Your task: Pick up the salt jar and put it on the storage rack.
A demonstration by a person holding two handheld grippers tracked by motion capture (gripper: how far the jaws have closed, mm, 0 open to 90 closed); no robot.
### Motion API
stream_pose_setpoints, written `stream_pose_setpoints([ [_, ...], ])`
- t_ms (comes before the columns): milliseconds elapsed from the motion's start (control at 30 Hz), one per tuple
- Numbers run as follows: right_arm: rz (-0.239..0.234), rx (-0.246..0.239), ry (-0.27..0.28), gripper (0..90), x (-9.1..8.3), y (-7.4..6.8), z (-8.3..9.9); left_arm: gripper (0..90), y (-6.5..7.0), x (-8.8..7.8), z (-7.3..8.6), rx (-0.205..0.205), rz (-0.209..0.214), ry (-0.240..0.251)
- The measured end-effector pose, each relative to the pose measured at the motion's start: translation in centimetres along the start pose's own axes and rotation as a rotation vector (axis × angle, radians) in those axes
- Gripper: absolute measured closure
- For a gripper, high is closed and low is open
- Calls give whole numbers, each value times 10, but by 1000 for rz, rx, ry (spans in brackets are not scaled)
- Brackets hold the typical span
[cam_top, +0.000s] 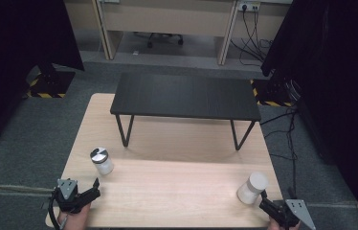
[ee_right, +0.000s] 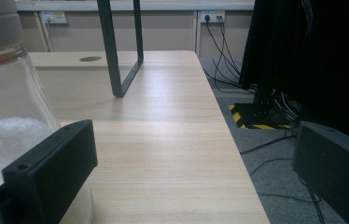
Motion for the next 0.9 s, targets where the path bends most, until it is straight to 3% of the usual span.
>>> stream_pose_setpoints([
  [300, -1, 0, -5, 2, 0, 0, -1, 0, -4, 2, -4, 10, 32, -17],
  [600, 0, -1, -12, 2, 1, 0, -2, 0, -1, 5, -16, 25, 46, -70],
  [767, 2, -1, -15, 2, 1, -1, -3, 0, -3, 4, -22, 9, 75, -74],
  [900, 2, -1, -16, 3, 1, -1, -3, 0, 2, 3, -29, 34, 86, -64],
])
Point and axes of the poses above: each handheld gripper's, and its own axes: x roughly forward along the jaws, z roughly out of its underside, y roughly to its right, the point moved 1 cm from there along x, roughly forward along the jaws, and after that the axes turned 6 degrees about -x, right-handed, at the moved point
